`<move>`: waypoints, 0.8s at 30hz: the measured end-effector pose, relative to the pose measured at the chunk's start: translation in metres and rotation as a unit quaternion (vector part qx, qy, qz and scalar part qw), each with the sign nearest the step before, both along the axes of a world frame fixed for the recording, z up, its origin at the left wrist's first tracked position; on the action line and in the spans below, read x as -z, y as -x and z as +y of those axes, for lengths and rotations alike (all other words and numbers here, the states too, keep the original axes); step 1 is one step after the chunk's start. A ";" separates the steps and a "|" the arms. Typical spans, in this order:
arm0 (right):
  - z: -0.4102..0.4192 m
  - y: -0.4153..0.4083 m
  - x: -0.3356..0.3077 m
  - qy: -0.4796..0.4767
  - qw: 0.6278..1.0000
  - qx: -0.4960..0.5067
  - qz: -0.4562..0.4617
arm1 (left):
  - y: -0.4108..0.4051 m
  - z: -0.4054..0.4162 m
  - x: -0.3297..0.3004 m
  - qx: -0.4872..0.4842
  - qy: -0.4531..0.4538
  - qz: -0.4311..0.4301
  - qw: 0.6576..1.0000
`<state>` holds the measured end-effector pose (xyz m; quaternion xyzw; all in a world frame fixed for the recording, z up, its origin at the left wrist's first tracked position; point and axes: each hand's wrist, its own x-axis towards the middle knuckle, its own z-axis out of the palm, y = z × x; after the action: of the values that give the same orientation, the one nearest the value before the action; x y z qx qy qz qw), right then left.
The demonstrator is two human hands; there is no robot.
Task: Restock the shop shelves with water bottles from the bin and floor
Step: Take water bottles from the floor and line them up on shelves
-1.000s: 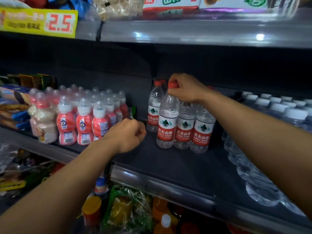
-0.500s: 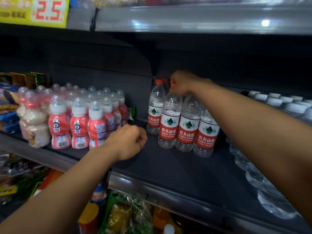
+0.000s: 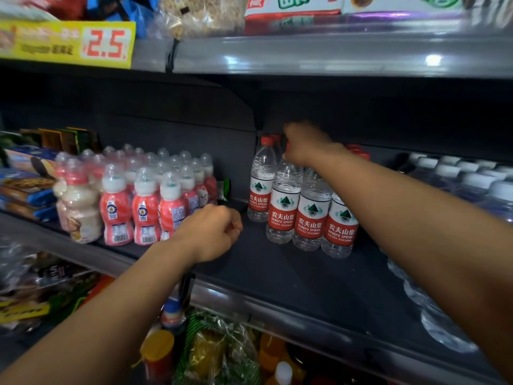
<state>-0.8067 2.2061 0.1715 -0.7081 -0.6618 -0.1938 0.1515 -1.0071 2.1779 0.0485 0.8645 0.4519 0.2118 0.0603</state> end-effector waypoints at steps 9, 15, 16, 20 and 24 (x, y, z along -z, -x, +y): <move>-0.076 0.052 0.051 -0.035 0.989 -0.137 0.046 | 0.035 -0.054 0.003 -0.010 -0.004 0.001 1.000; -0.141 0.097 0.127 0.016 0.964 -0.237 0.119 | 0.066 -0.105 0.034 -0.030 0.025 0.018 0.999; -0.151 0.103 0.142 0.029 0.960 -0.246 0.129 | 0.072 -0.114 0.042 -0.035 0.030 0.021 0.999; -0.186 0.125 0.205 0.066 0.948 -0.269 0.156 | 0.099 -0.155 0.083 -0.057 0.069 0.030 0.996; -0.213 0.140 0.271 0.127 0.933 -0.287 0.177 | 0.119 -0.193 0.140 -0.073 0.122 0.031 0.989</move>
<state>-0.9471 1.9930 -0.0992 -0.5241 -0.8184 0.0717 0.2245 -1.1259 1.9845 -0.0915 0.8214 0.5379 0.1324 0.1355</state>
